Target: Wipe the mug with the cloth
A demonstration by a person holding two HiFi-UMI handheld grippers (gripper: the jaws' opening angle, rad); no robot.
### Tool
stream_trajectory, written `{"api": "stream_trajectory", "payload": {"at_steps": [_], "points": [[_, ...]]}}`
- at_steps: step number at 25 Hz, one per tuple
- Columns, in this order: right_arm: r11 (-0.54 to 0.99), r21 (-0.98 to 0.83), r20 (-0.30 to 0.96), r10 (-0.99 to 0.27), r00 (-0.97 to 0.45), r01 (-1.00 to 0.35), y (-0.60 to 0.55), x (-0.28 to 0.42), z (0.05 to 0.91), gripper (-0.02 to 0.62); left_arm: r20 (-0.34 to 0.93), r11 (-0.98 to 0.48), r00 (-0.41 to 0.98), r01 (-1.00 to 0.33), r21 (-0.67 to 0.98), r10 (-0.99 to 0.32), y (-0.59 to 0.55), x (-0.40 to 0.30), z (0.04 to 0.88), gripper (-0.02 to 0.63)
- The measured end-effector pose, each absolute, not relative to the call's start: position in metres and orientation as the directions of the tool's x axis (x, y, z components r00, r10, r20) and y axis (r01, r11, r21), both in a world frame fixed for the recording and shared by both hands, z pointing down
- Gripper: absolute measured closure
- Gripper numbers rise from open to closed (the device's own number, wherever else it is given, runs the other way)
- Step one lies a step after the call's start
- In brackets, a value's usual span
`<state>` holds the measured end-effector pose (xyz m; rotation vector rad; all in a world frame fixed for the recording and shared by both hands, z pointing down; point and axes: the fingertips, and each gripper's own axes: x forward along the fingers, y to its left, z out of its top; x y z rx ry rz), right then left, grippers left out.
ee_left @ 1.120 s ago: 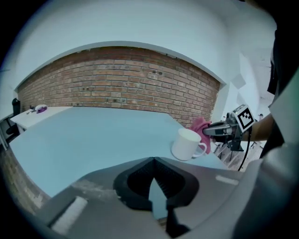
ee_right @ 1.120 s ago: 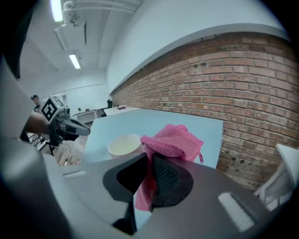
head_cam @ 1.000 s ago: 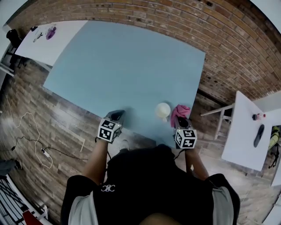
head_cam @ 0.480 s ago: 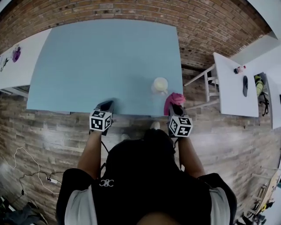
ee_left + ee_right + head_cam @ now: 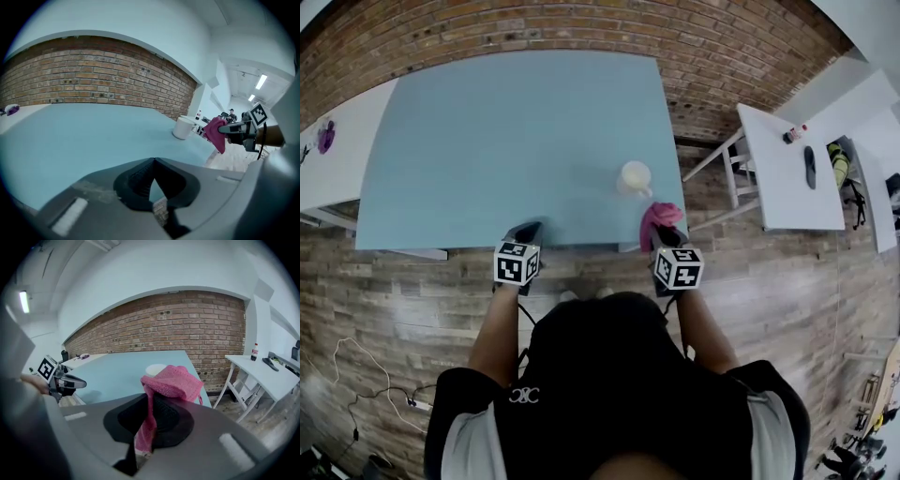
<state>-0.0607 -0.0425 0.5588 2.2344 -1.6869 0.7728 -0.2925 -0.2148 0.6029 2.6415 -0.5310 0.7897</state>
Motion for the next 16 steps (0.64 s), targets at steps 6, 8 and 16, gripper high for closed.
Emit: {"api": "stream_trajectory", "payload": {"at_steps": [6,8,16], "points": [[-0.303,-0.136,0.549,-0.816,0.183,-0.943,-0.047,-0.067,0.563,0.56,0.579,-0.865,0.767,-0.461,0.197,-0.276,-0.226,-0.298,0.601,0.604],[-0.296,-0.133,0.556,-0.813,0.177,-0.946,-0.047,-0.069,0.565,0.56,0.568,-0.869,0.771,-0.459,0.183,-0.288,-0.226,-0.298,0.597,0.604],[-0.272,-0.118,0.574,-0.803,0.158,-0.955,-0.058,-0.083,0.573,0.56,0.584,-0.866,0.767,-0.456,0.208,-0.264,-0.231,-0.302,0.604,0.604]]}}
